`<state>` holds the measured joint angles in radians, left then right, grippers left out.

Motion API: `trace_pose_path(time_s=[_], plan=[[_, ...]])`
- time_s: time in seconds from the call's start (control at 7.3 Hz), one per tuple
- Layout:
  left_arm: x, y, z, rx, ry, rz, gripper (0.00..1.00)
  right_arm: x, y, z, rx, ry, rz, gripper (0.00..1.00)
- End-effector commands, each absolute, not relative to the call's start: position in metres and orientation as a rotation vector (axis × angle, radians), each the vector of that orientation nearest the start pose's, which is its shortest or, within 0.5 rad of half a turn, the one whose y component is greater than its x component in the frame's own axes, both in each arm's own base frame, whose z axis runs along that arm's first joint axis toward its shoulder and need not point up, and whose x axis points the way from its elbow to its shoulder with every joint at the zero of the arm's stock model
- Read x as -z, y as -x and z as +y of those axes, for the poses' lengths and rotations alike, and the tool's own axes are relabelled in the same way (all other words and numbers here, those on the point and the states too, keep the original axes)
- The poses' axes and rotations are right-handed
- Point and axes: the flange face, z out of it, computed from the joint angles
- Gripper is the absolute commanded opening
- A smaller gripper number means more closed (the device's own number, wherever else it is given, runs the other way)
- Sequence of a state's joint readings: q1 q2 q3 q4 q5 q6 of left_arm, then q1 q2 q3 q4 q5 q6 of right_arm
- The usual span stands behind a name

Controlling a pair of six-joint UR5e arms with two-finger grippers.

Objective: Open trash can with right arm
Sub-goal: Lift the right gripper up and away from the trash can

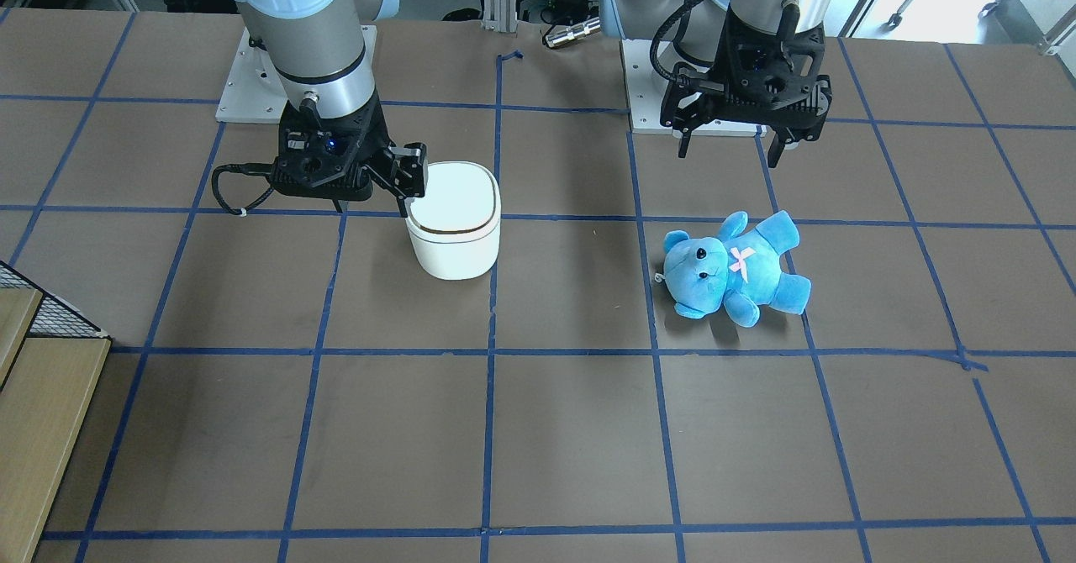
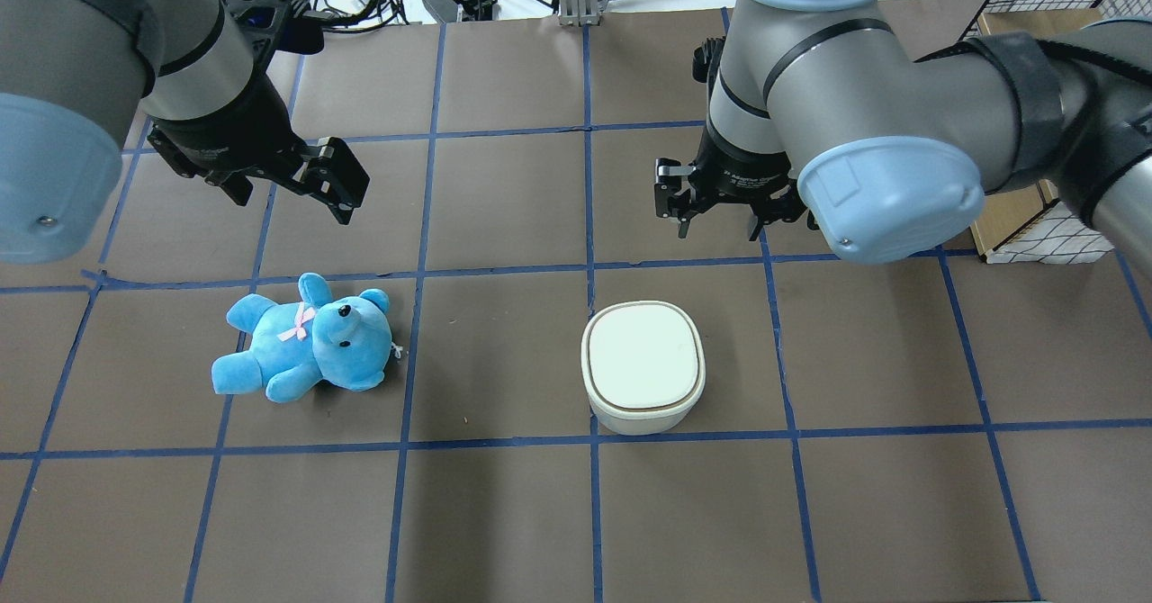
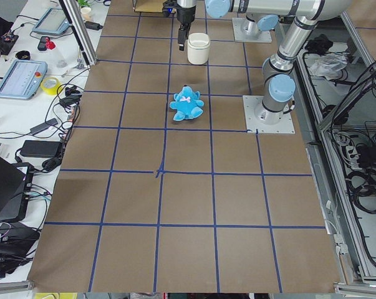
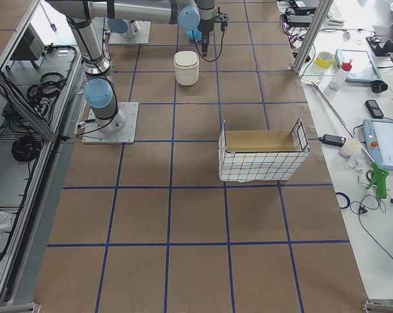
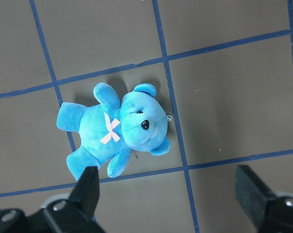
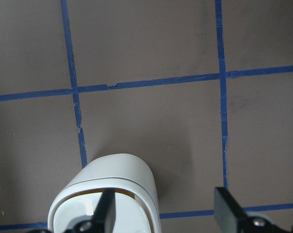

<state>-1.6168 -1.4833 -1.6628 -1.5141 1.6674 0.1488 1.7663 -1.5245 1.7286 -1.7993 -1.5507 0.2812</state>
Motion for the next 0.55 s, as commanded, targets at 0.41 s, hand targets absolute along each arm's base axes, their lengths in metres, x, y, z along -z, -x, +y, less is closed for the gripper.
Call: trace_pose_path(time_s=[0.41], plan=[[-0.49,0.145,-0.454,0.072,-0.292,3.028,1.0,-0.479,-0.143,-0.494,-0.043,-0.015,3.131,1.0]])
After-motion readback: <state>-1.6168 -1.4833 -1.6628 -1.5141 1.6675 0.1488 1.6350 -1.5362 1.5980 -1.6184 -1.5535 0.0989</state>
